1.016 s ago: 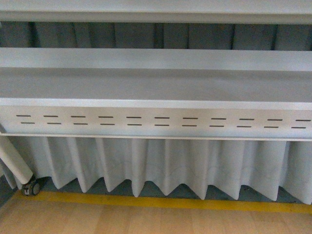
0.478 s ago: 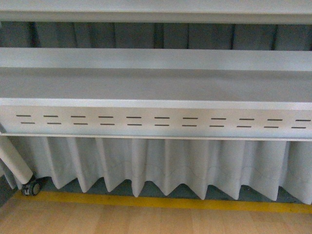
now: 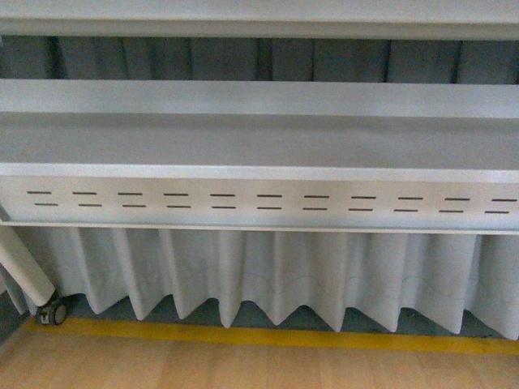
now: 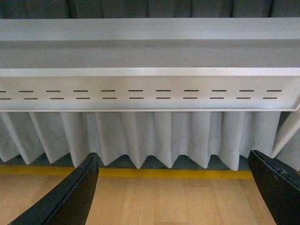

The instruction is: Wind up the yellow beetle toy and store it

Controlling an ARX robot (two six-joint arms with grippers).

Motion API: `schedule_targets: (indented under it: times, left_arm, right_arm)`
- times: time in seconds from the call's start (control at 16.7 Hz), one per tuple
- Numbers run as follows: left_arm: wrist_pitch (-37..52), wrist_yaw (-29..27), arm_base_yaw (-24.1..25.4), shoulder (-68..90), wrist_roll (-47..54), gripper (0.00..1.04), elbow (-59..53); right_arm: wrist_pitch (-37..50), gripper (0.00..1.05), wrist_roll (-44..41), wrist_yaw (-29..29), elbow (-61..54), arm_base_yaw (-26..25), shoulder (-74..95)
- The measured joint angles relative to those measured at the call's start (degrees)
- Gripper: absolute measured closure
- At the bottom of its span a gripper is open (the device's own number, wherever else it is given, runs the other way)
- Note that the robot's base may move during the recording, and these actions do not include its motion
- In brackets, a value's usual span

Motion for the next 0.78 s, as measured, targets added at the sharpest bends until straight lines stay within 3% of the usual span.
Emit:
schedule_targets:
  times: [0.78]
  left_arm:
    - [-0.20,0.00,0.00,0.00,-0.02,0.07,0.00]
  right_arm:
    - [-0.09,0.07,0.00,0.00,0.00,0.00,-0.02]
